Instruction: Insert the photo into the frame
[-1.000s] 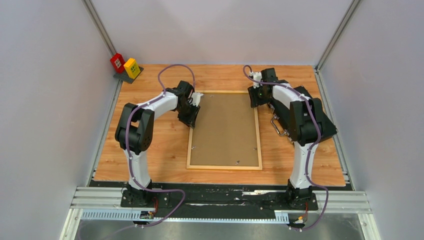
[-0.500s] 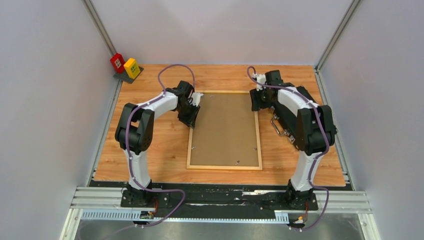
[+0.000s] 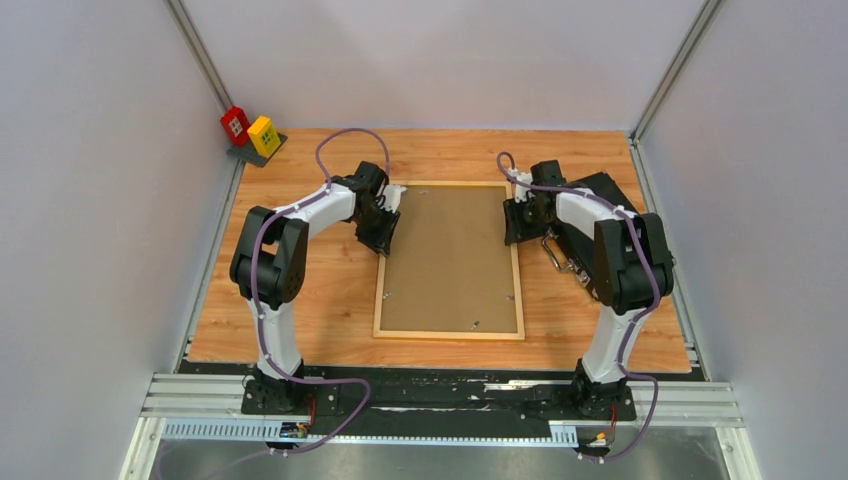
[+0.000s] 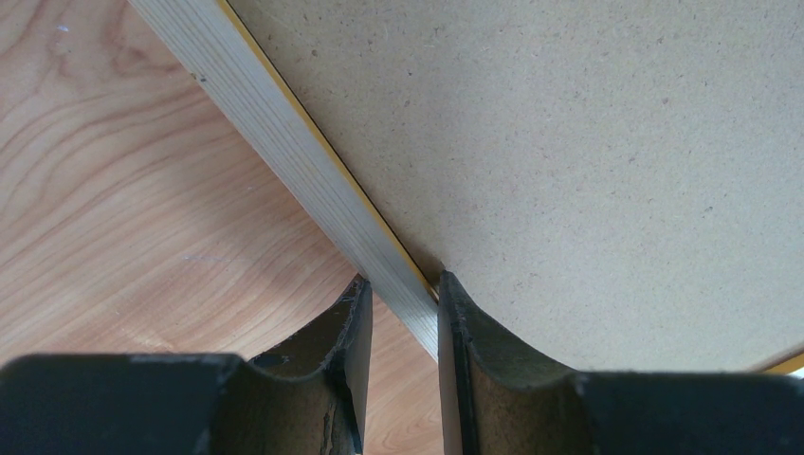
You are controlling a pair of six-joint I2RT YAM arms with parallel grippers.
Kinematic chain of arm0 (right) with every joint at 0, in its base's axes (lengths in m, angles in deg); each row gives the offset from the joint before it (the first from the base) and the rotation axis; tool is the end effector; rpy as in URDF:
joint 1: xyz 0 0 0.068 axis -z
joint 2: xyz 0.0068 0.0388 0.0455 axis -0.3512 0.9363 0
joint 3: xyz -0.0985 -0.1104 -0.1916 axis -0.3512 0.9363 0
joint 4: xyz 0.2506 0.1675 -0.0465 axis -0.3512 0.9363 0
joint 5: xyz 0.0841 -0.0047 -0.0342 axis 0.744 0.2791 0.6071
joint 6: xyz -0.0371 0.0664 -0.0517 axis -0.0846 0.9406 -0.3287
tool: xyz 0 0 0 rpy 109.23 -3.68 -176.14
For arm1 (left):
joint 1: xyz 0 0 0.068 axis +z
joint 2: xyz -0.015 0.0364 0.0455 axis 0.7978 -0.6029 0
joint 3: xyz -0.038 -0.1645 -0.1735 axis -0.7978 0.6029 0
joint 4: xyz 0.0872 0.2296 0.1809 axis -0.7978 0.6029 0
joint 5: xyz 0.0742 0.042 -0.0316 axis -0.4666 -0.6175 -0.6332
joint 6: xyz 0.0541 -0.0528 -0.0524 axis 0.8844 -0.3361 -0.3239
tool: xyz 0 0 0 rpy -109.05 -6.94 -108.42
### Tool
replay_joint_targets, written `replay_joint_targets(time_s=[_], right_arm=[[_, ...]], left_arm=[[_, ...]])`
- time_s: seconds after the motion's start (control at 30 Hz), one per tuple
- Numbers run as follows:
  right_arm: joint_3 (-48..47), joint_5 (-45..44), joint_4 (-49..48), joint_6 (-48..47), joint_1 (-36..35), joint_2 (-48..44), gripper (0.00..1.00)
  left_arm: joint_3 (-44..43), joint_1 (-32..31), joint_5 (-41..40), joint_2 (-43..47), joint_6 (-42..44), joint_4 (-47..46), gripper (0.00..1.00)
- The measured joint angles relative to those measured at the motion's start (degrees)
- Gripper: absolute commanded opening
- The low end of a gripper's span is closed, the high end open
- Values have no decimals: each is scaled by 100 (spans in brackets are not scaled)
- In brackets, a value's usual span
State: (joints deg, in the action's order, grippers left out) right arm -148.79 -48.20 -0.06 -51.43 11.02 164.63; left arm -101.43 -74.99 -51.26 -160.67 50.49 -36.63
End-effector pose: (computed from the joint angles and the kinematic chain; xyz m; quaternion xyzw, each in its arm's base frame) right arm 0.4115 0.0942 0.0661 -0.1721 0.9561 0.1515 0.1826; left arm 0.3894 -0.1794 0.0706 0.2148 0.9584 -0.1447 0.1197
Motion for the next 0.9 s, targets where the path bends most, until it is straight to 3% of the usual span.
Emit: replay_joint_targets(time_s=[0.23,0.43,0.57,0.9], right_arm=[[48,138,-76,101,22,-15,20],[68,227,-96,216,76,-15,17],[120,275,-166,247,116,-33,15],[240,415,-326,297,186,-79,9]], left_arm=[[0,-4,-24,7,0,2,29],[-4,7,-39,7,22,9,45],[-70,39,-61,7,114,85,65],[-844,201,-122,2,111,262,77]])
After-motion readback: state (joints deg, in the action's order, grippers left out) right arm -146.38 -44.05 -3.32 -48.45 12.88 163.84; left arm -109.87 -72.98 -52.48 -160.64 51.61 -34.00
